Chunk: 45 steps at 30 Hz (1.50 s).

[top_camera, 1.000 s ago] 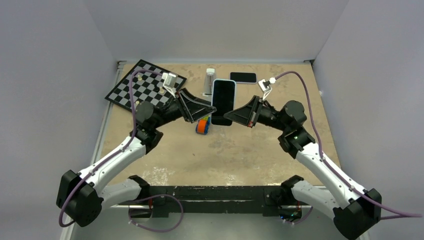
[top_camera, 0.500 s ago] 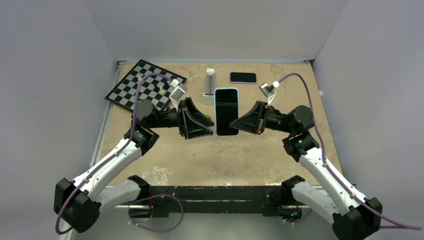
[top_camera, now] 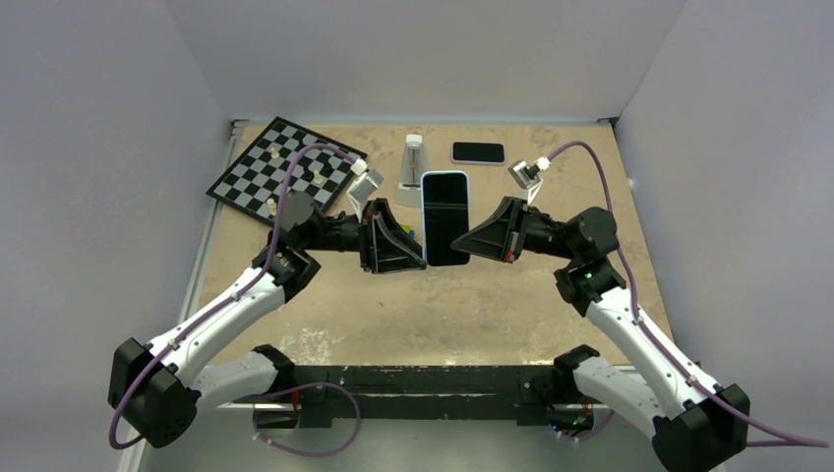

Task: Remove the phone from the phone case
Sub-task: Remove the phone case from the phone.

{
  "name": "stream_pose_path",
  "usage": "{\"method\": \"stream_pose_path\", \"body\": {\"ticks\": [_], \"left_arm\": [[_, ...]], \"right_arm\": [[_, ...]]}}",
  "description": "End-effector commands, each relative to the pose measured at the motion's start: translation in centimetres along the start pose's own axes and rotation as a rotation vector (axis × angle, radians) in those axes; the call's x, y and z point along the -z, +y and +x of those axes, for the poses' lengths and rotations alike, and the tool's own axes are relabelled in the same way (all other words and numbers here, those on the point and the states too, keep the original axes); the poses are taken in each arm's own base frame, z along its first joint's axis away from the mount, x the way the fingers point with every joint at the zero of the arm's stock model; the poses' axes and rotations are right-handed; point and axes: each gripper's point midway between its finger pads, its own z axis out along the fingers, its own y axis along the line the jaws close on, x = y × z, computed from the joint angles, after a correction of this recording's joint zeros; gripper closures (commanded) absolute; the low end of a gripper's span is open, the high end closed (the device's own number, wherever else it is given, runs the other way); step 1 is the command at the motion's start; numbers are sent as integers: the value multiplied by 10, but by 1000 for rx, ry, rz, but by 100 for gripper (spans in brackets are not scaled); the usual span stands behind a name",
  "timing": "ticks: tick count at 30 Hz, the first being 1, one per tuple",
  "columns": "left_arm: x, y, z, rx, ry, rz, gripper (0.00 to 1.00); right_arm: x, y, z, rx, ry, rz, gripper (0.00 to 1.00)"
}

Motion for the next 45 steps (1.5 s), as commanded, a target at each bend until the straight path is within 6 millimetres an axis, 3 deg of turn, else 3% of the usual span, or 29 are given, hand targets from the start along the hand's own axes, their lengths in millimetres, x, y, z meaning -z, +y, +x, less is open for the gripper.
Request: {"method": "stream_pose_path", "body": {"ticks": [1,7,11,18,29,35,38,41,45], "left_arm": [[-5,-15,-21,-64,-39,43,64],[-5,-5,-19,-64,-33,-11,76],[-5,6,-23,-59,-39,-80,90],[-7,28,-32,5,-69,-196,77],[-17,26,-56,19,-143,-168,71],[-24,26,-68,19,-167,-164,84],[-23,32,-73,21,-177,-211,100],[-3,65,-70,87,-203,-464,100],[56,115,-48,176,-218,-902,100]], "right_arm": [[-1,32,-15,113,-32,-81,100],[1,36,-13,113,-30,-93,100],[2,35,-12,113,-30,-91,100],[1,23,-9,108,-23,-54,100],[1,12,-6,107,-16,-22,100],[0,6,-5,98,-10,-3,100],[0,3,-4,100,-3,11,100],[1,-3,-4,115,7,58,100],[7,-20,-6,162,8,189,100]]}}
